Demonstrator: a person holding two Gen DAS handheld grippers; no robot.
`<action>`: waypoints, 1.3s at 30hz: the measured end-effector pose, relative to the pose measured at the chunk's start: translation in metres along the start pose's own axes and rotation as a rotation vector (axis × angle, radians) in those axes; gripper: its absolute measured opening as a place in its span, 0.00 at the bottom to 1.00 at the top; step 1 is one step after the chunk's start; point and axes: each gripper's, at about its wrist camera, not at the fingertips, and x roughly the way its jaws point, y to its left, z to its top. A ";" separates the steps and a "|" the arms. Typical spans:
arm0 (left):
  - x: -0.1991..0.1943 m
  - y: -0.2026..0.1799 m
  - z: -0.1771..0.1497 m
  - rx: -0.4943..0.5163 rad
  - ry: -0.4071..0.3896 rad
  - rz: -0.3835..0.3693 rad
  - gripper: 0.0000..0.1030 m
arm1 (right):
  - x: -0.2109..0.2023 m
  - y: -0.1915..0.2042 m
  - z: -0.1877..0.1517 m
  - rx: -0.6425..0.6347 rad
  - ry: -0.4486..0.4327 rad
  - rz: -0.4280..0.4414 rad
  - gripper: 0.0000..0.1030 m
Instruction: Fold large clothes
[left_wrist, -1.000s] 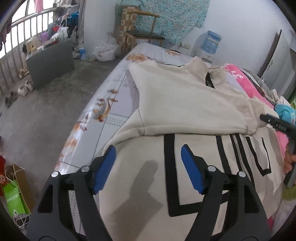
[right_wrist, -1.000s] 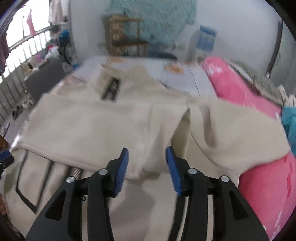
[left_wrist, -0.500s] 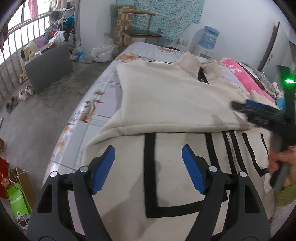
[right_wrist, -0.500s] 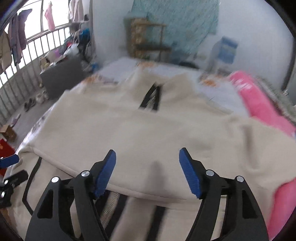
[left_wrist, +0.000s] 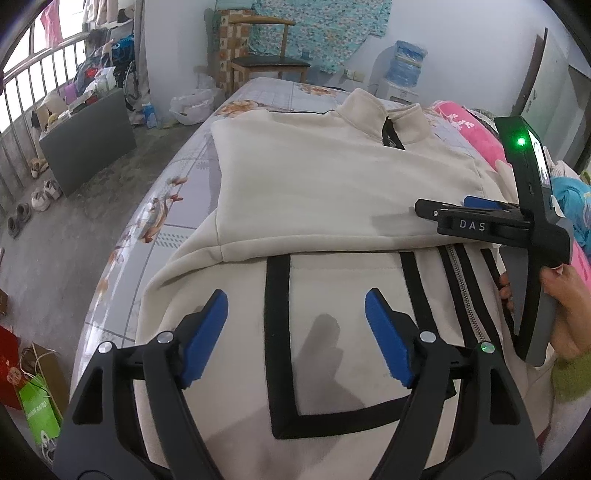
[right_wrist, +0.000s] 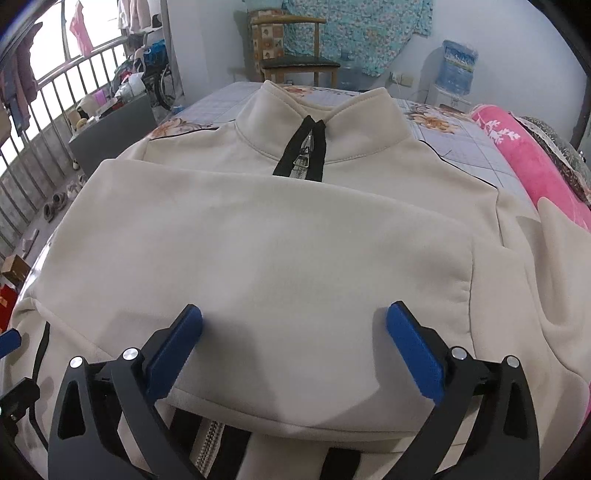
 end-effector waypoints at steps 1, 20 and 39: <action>0.001 0.000 0.000 -0.003 0.001 -0.003 0.71 | 0.000 0.000 0.000 0.000 0.000 0.000 0.95; 0.005 -0.009 0.006 0.024 -0.002 -0.097 0.71 | 0.000 0.001 0.000 0.000 0.000 0.000 0.95; 0.001 0.001 0.007 -0.005 -0.012 -0.082 0.71 | 0.000 0.001 -0.001 0.000 -0.001 0.000 0.95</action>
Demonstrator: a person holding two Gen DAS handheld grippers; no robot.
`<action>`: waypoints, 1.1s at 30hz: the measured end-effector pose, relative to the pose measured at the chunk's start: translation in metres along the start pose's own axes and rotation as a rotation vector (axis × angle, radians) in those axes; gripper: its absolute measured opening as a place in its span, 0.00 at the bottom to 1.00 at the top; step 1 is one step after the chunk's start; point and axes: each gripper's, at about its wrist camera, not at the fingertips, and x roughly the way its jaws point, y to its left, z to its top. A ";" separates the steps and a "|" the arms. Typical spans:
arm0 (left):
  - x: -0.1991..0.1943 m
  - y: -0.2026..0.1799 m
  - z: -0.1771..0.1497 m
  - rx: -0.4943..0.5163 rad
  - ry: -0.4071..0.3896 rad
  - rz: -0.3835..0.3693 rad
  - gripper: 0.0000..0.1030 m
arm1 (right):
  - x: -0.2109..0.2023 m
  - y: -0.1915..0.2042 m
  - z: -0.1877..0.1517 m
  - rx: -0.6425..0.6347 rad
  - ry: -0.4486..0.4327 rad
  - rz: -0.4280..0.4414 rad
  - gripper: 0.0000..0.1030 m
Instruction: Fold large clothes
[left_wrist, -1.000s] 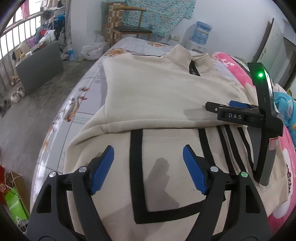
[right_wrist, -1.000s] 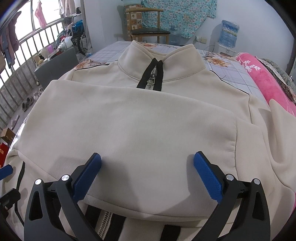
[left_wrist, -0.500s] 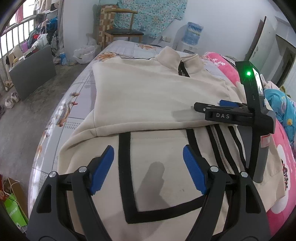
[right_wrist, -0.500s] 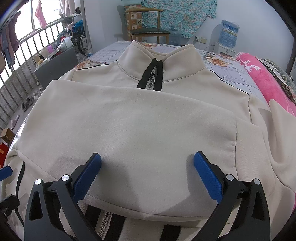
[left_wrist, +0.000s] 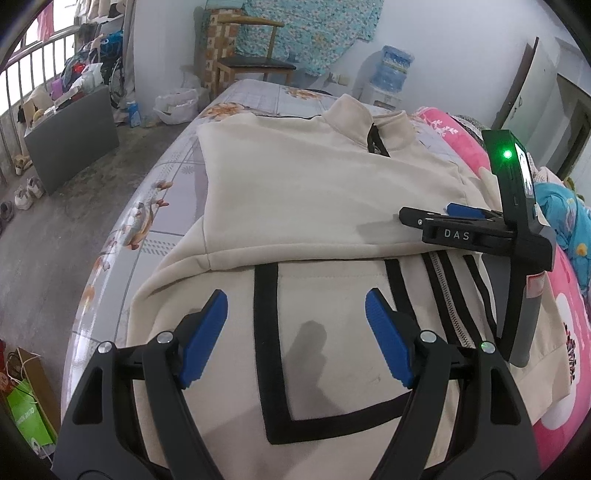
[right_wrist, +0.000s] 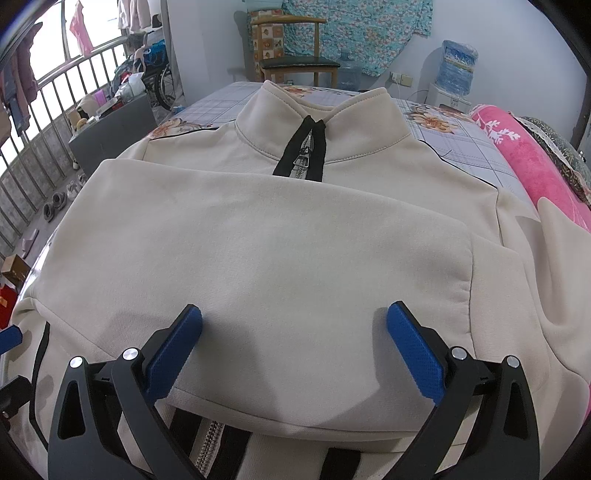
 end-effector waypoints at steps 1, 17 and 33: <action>0.000 0.000 0.000 -0.001 -0.002 0.001 0.71 | 0.000 0.000 0.000 0.000 0.000 0.000 0.95; -0.003 0.010 -0.003 -0.034 0.001 0.003 0.71 | 0.000 0.000 0.000 0.000 0.000 0.000 0.95; 0.000 0.013 -0.002 -0.033 -0.013 0.002 0.72 | 0.000 0.000 0.000 0.000 0.000 0.000 0.95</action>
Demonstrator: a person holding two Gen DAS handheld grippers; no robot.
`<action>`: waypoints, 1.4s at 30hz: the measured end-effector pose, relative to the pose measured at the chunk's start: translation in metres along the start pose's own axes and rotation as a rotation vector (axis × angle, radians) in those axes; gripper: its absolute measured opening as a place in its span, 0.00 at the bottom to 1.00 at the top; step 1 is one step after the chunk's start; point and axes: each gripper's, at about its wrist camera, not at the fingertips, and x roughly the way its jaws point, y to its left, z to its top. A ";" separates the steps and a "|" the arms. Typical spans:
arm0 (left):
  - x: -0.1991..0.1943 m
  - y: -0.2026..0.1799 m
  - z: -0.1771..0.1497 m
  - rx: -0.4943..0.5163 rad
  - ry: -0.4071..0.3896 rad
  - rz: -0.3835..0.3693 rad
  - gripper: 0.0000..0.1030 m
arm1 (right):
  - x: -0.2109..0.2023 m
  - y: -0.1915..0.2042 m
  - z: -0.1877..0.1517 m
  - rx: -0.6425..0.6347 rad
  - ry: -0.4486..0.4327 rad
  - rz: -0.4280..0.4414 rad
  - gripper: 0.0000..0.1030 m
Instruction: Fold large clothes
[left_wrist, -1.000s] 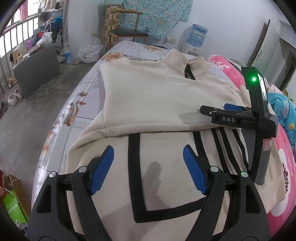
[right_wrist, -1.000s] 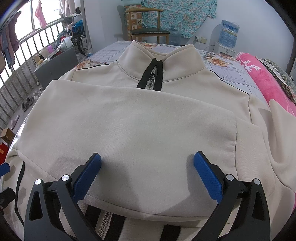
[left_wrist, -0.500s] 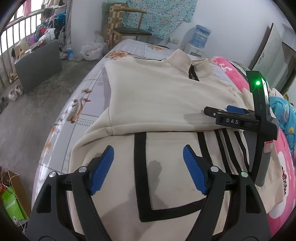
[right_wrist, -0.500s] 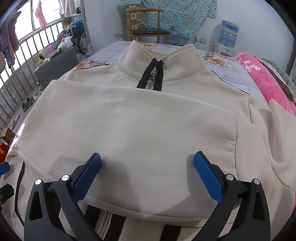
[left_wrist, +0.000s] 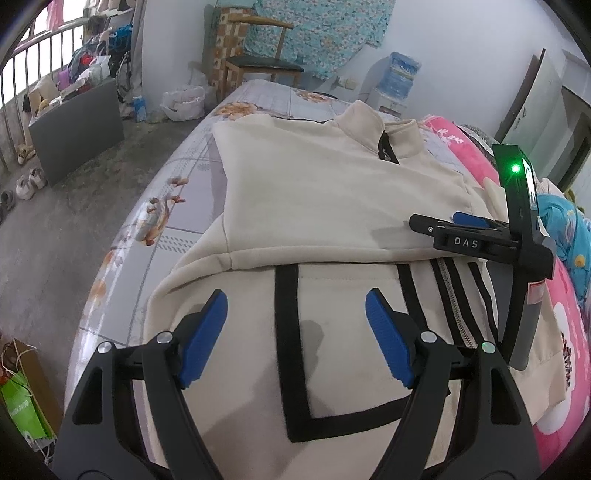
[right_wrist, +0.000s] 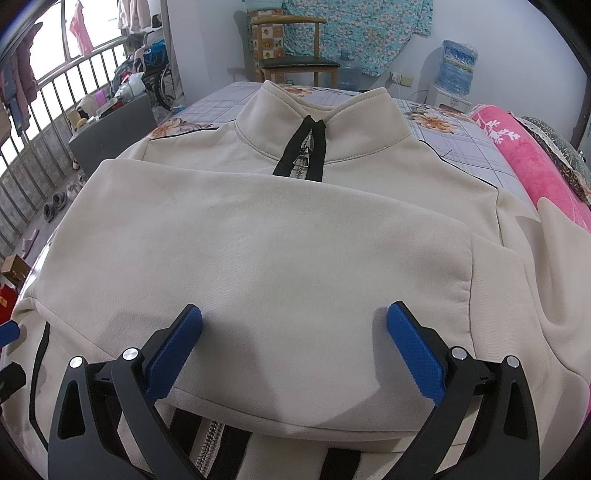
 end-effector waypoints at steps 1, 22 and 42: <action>-0.002 0.001 0.000 0.000 -0.004 0.003 0.72 | 0.000 0.000 0.000 0.000 0.000 0.000 0.95; -0.013 -0.010 0.002 0.026 -0.024 0.032 0.73 | 0.000 0.000 0.000 0.000 0.000 0.001 0.95; -0.037 -0.006 0.059 0.055 -0.058 0.166 0.76 | -0.036 -0.005 0.009 0.029 -0.027 -0.029 0.95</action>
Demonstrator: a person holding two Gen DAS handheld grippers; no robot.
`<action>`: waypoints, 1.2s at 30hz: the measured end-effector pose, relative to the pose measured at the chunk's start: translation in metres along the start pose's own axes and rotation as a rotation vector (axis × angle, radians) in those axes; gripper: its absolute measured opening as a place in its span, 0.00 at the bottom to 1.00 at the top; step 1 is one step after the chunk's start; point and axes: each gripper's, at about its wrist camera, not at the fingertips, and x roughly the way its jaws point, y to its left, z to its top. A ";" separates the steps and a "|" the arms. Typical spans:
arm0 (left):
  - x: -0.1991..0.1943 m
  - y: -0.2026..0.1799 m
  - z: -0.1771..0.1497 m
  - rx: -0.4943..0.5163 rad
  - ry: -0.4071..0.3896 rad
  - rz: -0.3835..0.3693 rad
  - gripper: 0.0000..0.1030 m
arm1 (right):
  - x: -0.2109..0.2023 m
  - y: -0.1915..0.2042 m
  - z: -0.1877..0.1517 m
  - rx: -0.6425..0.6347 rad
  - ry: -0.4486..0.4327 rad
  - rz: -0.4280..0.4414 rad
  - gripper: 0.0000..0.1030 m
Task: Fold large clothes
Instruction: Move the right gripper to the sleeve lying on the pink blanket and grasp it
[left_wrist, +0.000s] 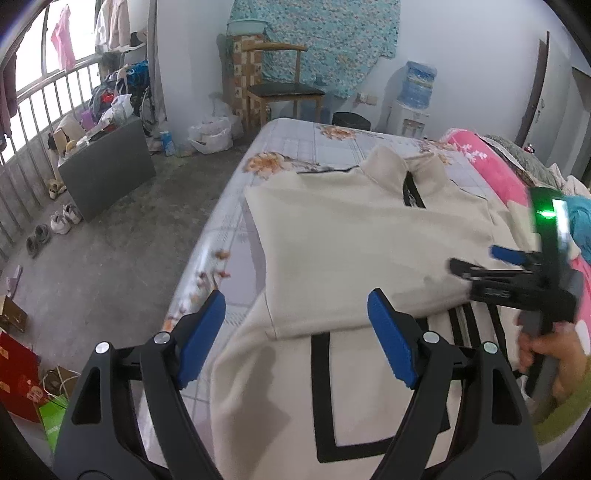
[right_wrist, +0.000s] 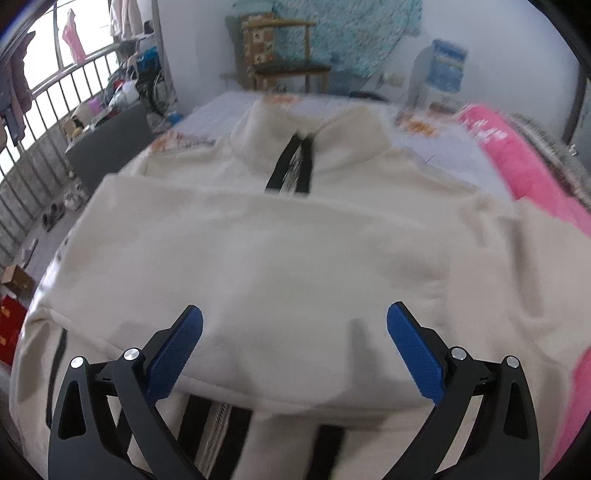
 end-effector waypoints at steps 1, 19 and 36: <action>0.000 0.001 0.005 -0.006 0.006 0.003 0.76 | -0.012 -0.003 0.003 0.000 -0.023 -0.006 0.95; 0.047 -0.035 0.059 0.068 0.090 -0.008 0.81 | -0.138 -0.282 -0.007 0.307 -0.016 -0.252 0.95; 0.154 -0.106 0.040 0.224 0.093 -0.001 0.84 | -0.087 -0.516 -0.093 1.059 -0.015 -0.222 0.78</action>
